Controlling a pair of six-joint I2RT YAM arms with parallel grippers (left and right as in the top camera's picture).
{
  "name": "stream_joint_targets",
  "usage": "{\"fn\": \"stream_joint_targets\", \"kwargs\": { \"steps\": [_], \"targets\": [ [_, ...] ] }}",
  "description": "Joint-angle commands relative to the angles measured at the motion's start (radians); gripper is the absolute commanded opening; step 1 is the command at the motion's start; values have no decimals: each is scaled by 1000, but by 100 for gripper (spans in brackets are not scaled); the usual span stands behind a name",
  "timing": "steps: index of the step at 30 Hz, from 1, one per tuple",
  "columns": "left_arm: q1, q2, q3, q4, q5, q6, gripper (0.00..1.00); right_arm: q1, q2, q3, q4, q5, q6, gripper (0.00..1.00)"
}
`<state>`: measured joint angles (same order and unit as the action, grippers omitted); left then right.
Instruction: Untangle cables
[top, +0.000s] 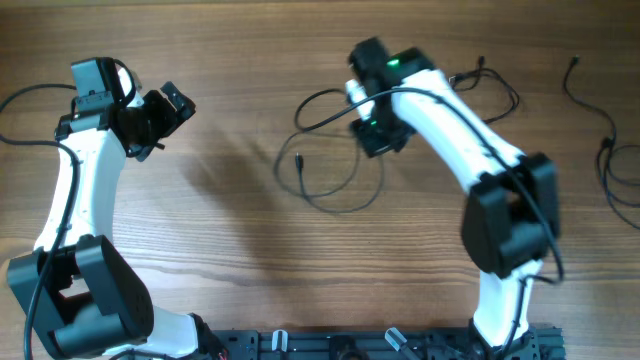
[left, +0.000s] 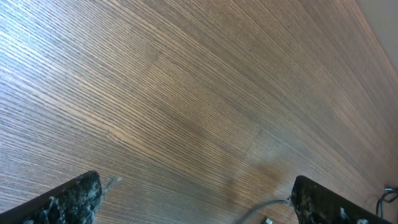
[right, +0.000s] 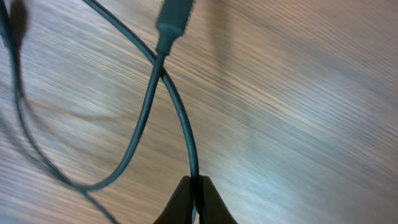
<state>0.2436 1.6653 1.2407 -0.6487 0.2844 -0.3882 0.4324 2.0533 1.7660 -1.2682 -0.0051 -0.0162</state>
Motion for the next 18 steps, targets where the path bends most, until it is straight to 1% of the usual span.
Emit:
{"fn": "stream_joint_targets", "kwargs": {
  "steps": [1, 2, 3, 4, 6, 7, 9, 11, 12, 13, 15, 17, 18],
  "targets": [
    [3, 6, -5, 1, -10, -10, 100, -56, -92, 26, -65, 72, -57, 4],
    [3, 6, -5, 1, -10, -10, 100, -75, -95, 26, -82, 26, -107, 4],
    [3, 6, -5, 1, -10, -10, 100, -103, -96, 26, -108, 28, -126, 4],
    [3, 6, -5, 1, -10, -10, 100, -128, -96, 25, -111, 51, -110, 4],
    [3, 6, -5, 1, -10, -10, 100, -172, -96, 25, -108, 25, -117, 4],
    [3, 6, -5, 1, -10, -10, 100, -195, -95, 25, -110, -27, -143, 4],
    [3, 6, -5, 1, -10, -10, 100, -232, -95, 18, -85, -188, -141, 4],
    [3, 6, -5, 1, -10, -10, 100, -237, -95, -13, -43, -275, -135, 4],
    [3, 6, -5, 1, -10, -10, 100, -235, -95, -36, -14, -286, -108, 4],
    [3, 6, -5, 1, -10, -10, 100, -232, -95, -75, 30, -285, -45, 4],
    [3, 6, -5, 1, -10, -10, 100, -230, -95, -129, 92, -285, 15, 4],
    [3, 6, -5, 1, -10, -10, 100, -229, -95, -233, 221, -285, 123, 4],
    [3, 6, -5, 1, -10, -10, 100, -229, -95, -275, 277, -285, 151, 4]
  ]
}}
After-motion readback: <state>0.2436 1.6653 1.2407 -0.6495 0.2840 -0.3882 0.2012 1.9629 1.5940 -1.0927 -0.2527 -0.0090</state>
